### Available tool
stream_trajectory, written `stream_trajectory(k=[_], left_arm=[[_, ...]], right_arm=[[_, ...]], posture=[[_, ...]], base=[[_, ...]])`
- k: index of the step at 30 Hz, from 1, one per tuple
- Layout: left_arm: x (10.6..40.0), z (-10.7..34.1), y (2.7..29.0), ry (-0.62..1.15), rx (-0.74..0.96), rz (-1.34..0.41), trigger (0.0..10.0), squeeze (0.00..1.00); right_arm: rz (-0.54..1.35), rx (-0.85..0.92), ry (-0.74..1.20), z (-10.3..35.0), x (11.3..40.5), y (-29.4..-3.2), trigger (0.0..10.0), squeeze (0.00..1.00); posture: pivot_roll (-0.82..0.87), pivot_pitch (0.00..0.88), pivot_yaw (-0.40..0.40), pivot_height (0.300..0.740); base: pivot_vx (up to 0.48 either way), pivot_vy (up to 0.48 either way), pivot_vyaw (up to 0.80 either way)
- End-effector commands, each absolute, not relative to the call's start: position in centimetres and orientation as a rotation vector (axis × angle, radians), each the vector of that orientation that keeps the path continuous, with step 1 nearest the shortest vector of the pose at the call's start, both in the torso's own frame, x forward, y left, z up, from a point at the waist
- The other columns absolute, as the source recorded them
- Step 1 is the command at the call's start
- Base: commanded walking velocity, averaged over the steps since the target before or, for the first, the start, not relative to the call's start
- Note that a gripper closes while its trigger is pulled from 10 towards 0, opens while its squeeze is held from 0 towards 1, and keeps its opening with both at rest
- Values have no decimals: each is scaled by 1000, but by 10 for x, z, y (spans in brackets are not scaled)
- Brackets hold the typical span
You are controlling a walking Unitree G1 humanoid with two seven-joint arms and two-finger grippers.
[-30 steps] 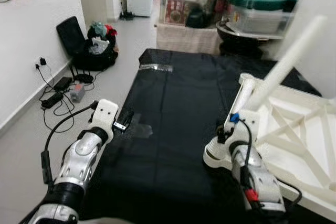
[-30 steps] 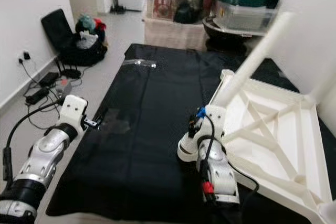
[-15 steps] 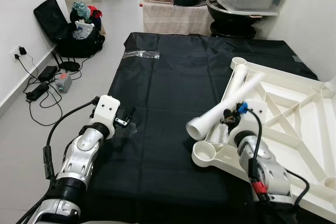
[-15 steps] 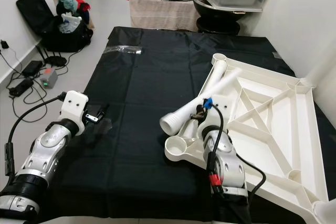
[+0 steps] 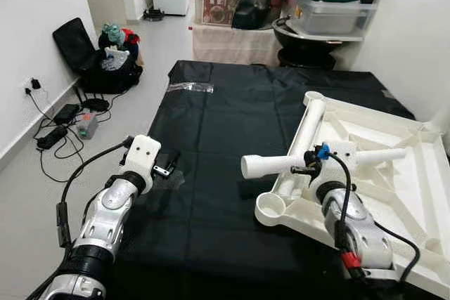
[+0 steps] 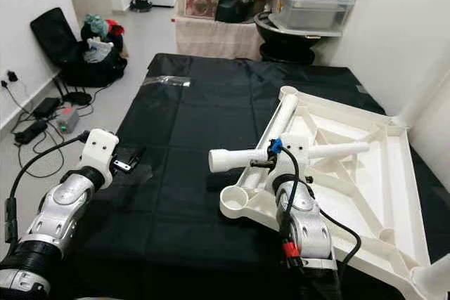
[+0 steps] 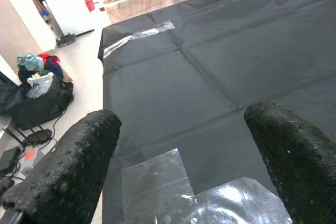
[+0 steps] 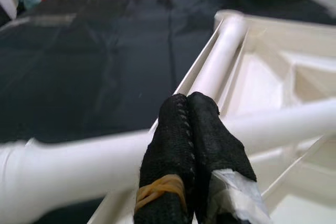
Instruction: Building children table
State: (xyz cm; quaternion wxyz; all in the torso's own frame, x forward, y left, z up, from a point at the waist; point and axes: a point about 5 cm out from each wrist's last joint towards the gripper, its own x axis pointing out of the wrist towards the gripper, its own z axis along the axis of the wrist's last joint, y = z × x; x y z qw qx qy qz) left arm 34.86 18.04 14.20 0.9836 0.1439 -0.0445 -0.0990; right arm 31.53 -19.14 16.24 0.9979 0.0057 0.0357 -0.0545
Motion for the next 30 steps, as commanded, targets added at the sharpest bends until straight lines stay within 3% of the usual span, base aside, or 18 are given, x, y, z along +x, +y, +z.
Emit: stream_trajectory(k=[1, 4, 5, 6, 7, 30], left_arm=[[350, 143, 184, -86, 285, -201, 10000, 0], [350, 145, 186, -92, 276, -205, 10000, 0], [351, 146, 187, -95, 275, -204, 10000, 0], [351, 146, 187, -95, 275, -204, 10000, 0], [351, 147, 188, -97, 275, -203, 10000, 0], [355, 164, 193, -166, 246, -210, 10000, 0]], right_arm=[[-104, 19, 30, 171, 317, -188, 0, 0], [-122, 106, 29, 173, 317, -190, 0, 0], [-145, 141, 31, 174, 317, -194, 8627, 914], [-145, 141, 31, 174, 317, -194, 8627, 914], [-162, 180, 31, 174, 316, -196, 10000, 1000], [-52, 598, -65, 211, 319, -184, 10000, 1000]], posture=[[59, 0, -69, 740], [59, 0, -68, 740], [59, 0, -68, 740], [59, 0, -68, 740], [59, 0, -68, 740], [53, 0, -52, 740]], base=[[0, 0, 0], [0, 0, 0], [0, 0, 0], [0, 0, 0], [0, 0, 0], [0, 0, 0]])
